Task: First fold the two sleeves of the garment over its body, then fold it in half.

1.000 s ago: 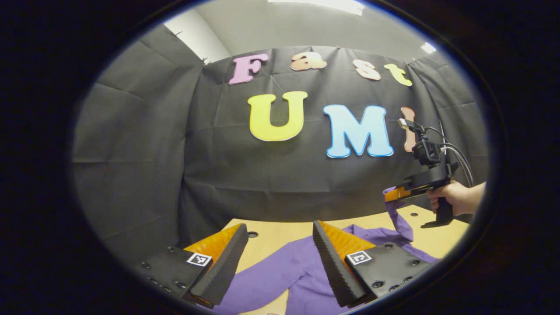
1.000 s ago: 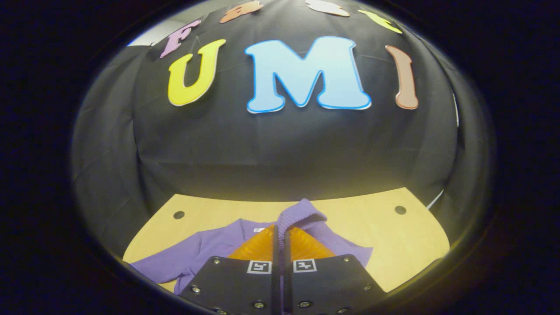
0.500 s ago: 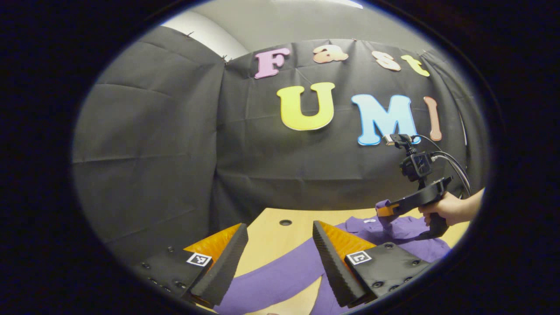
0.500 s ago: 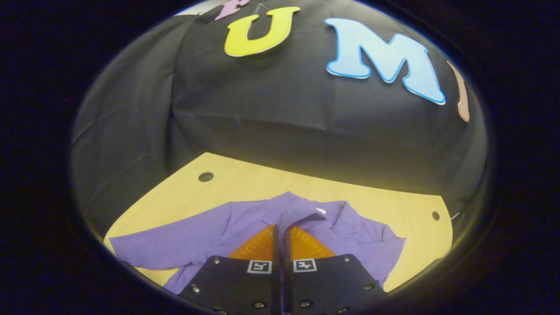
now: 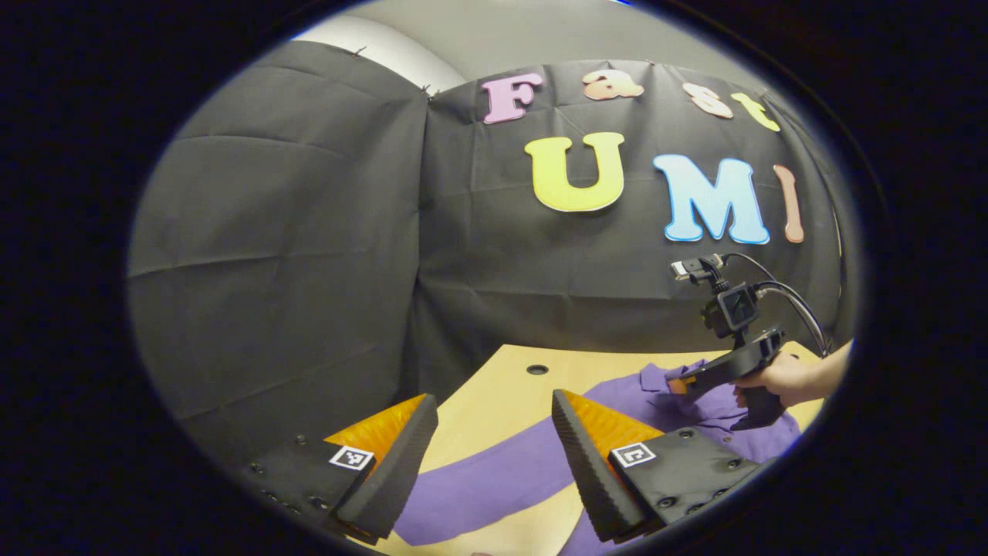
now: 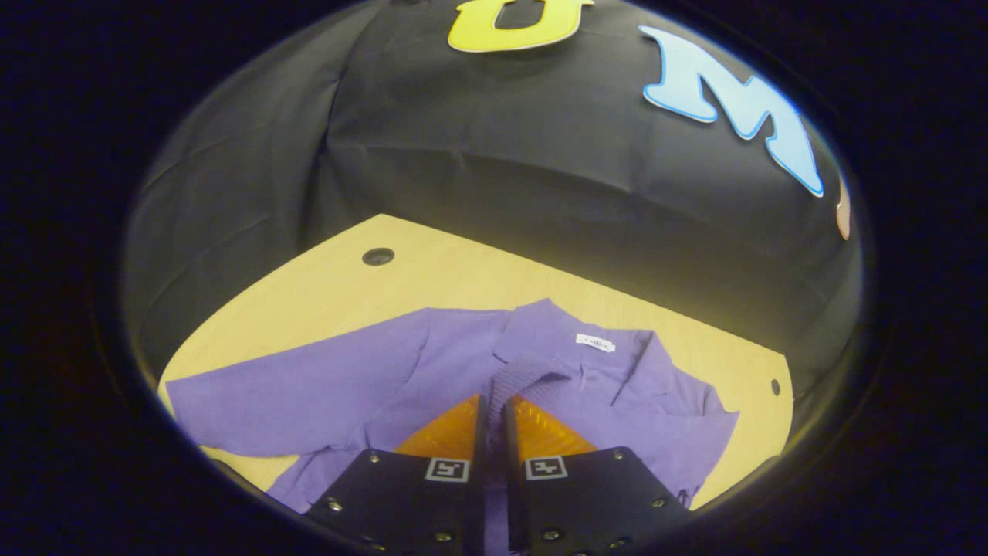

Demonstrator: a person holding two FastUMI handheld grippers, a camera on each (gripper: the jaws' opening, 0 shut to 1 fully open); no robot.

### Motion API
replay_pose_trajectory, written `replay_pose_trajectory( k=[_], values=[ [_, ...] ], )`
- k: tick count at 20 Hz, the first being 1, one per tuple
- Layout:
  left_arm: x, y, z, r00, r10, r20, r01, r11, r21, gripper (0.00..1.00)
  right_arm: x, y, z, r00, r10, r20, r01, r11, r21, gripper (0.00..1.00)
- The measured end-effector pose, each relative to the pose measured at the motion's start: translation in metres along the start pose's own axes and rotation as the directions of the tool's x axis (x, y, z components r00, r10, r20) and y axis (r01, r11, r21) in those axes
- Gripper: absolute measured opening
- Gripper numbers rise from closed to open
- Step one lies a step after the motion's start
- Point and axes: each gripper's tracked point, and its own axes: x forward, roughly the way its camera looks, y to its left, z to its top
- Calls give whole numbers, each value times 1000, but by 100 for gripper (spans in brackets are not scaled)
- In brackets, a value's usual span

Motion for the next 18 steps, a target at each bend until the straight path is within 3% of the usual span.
replay_pose_trajectory(
  k=[1, 4, 5, 6, 8, 13, 18],
  values=[
    [-1, -2, 0, 1000, 4, 0, -4, 1000, -3, 94, 1, 0, 3, 1000, -1, 11, 1, 1000, -3, 25],
    [-4, -4, -5, 1000, 11, 1, -11, 1000, -5, 94, -10, 3, 5, 999, 9, 33, -9, 1000, 1, 42],
    [-2, -4, -5, 1000, 13, -3, -13, 1000, -7, 94, -14, 2, 6, 999, 9, 40, -9, 1000, 7, 63],
    [-2, -4, -6, 1000, 14, -8, -14, 1000, -13, 94, -21, 0, 9, 999, 1, 54, -2, 1000, 11, 67],
    [-1, -2, -14, 999, 28, -29, -29, 999, -24, 94, -35, -5, 14, 996, -25, 90, 24, 1000, 15, 87],
    [10, 24, -57, 981, 167, -99, -172, 984, -43, 94, -94, -7, 23, 977, -54, 205, 57, 998, -12, 90],
    [22, 76, -106, 925, 307, -222, -331, 941, -78, 96, -159, 0, 18, 963, -23, 269, 29, 999, -20, 90]
  ],
)
